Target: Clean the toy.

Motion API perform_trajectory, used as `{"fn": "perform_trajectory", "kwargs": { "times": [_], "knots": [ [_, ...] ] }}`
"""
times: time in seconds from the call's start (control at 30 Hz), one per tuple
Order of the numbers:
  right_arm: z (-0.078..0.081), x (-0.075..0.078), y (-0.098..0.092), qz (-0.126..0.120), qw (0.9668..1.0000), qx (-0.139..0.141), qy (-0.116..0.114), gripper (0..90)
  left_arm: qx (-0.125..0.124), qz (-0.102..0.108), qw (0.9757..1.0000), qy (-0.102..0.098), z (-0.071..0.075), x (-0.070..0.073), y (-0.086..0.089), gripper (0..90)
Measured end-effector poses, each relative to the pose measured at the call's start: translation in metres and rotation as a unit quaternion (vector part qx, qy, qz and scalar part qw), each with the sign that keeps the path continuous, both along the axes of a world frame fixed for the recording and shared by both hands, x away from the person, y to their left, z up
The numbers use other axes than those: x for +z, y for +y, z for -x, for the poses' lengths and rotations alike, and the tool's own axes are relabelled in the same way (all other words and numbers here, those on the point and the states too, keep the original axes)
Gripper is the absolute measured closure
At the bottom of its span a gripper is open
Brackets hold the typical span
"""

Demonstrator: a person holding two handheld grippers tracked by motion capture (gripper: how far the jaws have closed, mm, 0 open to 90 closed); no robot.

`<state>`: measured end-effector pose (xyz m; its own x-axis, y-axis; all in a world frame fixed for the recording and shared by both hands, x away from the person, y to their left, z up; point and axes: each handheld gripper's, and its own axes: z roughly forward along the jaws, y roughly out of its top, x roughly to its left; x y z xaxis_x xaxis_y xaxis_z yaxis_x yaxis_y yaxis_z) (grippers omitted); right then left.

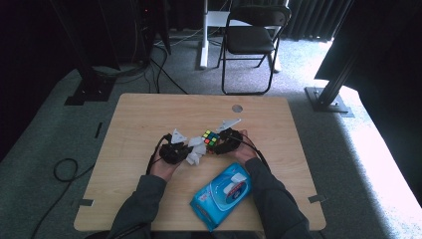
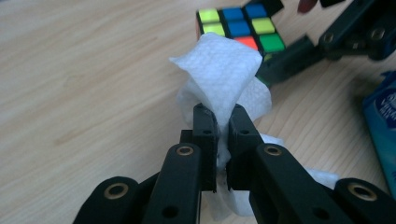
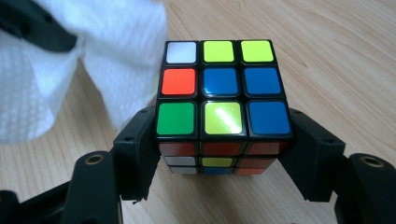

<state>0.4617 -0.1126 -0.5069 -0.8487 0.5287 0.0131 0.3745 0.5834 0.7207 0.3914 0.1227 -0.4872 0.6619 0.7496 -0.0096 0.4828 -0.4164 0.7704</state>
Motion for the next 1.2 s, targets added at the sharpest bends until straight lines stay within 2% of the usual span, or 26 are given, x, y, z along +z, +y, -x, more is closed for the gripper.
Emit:
{"fn": "perform_trajectory", "kwargs": {
  "times": [0.2,0.47,0.87,1.2],
  "knots": [
    [0.003,0.000,-0.003,0.000,1.0000,0.003,-0.004,34.1,0.000,0.009,0.9999,-0.011,-0.003,0.011,-0.003,84.6],
    [0.008,0.001,-0.001,0.000,0.9999,0.012,-0.007,34.1,-0.008,0.006,0.9998,-0.018,-0.009,0.021,-0.011,84.5],
    [0.015,0.008,0.003,-0.004,0.9994,0.027,-0.021,34.2,0.001,-0.010,0.9999,-0.010,-0.023,0.016,-0.026,84.5],
    [0.019,0.009,0.004,0.002,0.9990,0.036,-0.026,34.2,0.012,-0.010,0.9998,-0.011,-0.030,0.013,-0.030,84.5]
  ]
}}
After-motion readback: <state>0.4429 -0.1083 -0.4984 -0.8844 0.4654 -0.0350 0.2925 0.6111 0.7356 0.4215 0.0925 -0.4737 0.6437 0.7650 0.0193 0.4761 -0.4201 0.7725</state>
